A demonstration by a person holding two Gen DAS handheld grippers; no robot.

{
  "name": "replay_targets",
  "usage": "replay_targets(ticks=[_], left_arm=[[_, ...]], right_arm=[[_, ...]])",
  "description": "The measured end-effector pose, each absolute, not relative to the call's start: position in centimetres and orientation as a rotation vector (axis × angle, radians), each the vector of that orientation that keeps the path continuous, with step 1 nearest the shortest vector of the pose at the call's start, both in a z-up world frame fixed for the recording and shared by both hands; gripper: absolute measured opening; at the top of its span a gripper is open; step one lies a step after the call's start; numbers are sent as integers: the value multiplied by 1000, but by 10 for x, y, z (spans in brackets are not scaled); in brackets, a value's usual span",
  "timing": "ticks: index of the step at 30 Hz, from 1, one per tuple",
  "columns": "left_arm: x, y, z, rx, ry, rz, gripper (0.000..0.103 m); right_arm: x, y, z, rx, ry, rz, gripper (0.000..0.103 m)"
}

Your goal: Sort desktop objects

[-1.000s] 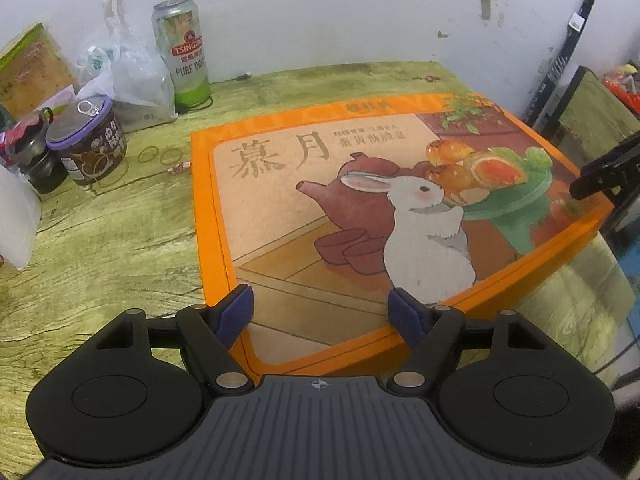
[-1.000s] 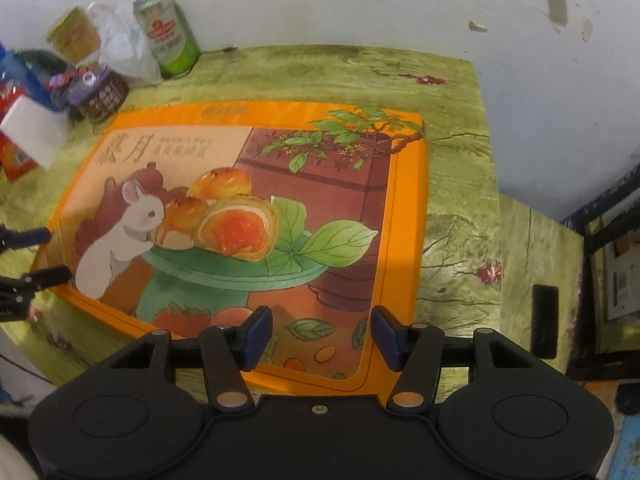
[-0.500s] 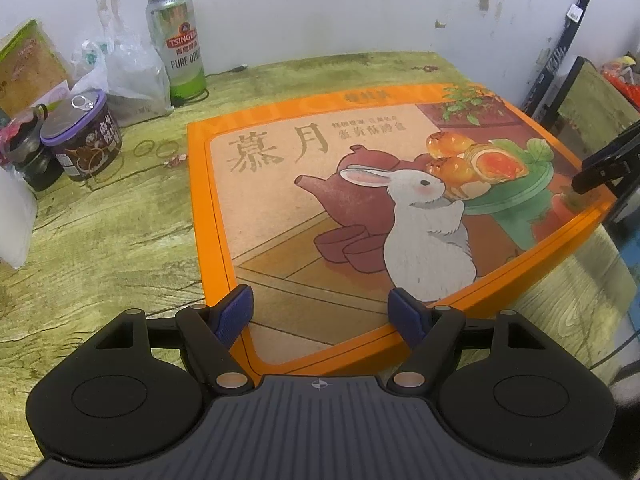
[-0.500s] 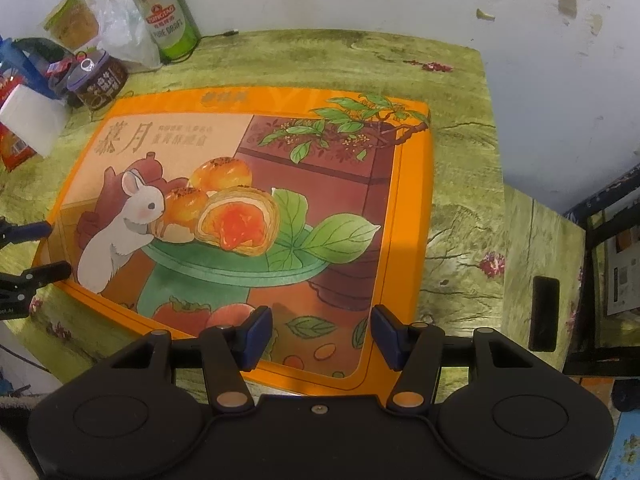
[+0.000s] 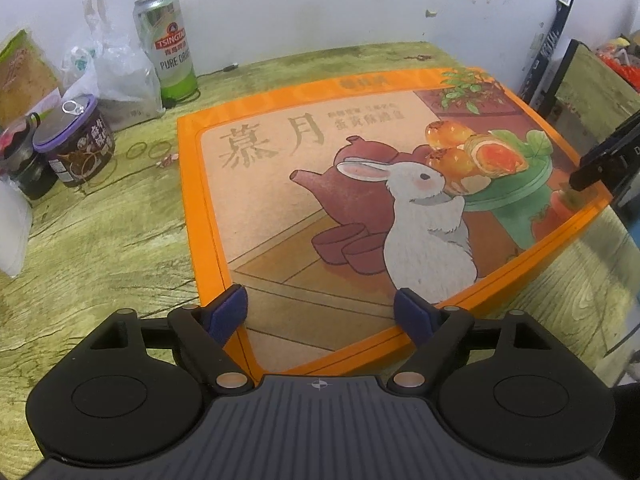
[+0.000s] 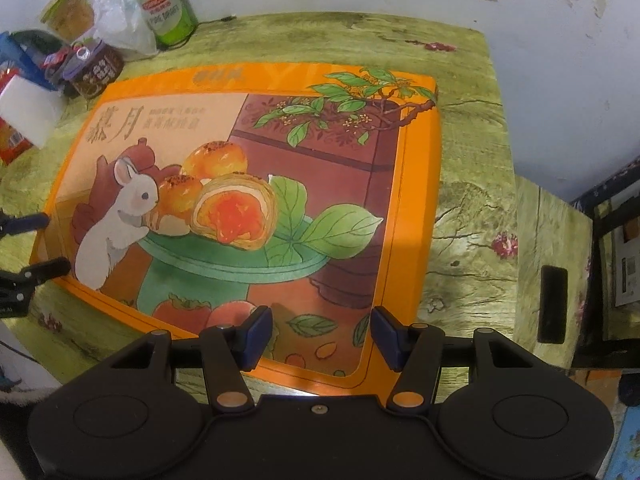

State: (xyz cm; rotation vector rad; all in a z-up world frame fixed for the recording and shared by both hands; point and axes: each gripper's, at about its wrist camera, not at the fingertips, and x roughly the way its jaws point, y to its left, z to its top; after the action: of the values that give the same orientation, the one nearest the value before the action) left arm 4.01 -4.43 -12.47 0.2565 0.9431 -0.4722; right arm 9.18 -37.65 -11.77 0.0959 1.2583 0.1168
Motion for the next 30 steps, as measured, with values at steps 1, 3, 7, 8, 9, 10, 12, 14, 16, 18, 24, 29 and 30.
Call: replay_targets(ticks=[1, 3, 7, 8, 9, 10, 12, 14, 16, 18, 24, 29, 30], left_arm=[[39, -45, -125, 256, 937, -473, 84], [39, -44, -125, 252, 929, -476, 85], [43, -26, -106, 197, 905, -480, 80], [43, -16, -97, 170, 880, -465, 81], [42, -4, -87, 140, 849, -447, 81], [42, 6, -80, 117, 828, -434, 82], [42, 22, -67, 81, 792, -411, 82], [40, 27, -63, 75, 781, -408, 81], [38, 21, -68, 96, 802, -419, 77], [33, 9, -78, 118, 828, -450, 73], [35, -32, -108, 207, 902, -507, 57], [36, -39, -122, 258, 924, -511, 57], [37, -38, -122, 251, 927, -512, 58]], right_arm=[[91, -376, -118, 100, 1254, 116, 56], [90, -373, -119, 96, 1244, 115, 60], [90, -367, -112, 62, 1229, 111, 60], [90, -368, -108, 67, 1219, 111, 58], [90, -370, -103, 78, 1206, 109, 58], [89, -373, -96, 99, 1184, 107, 58], [88, -374, -82, 132, 1143, 111, 58], [89, -368, -76, 150, 1126, 128, 54], [89, -355, -79, 136, 1123, 146, 53], [88, -340, -85, 96, 1119, 155, 52], [91, -315, -103, -6, 1120, 91, 35], [90, -312, -118, -47, 1151, 88, 32], [90, -312, -119, -51, 1150, 91, 32]])
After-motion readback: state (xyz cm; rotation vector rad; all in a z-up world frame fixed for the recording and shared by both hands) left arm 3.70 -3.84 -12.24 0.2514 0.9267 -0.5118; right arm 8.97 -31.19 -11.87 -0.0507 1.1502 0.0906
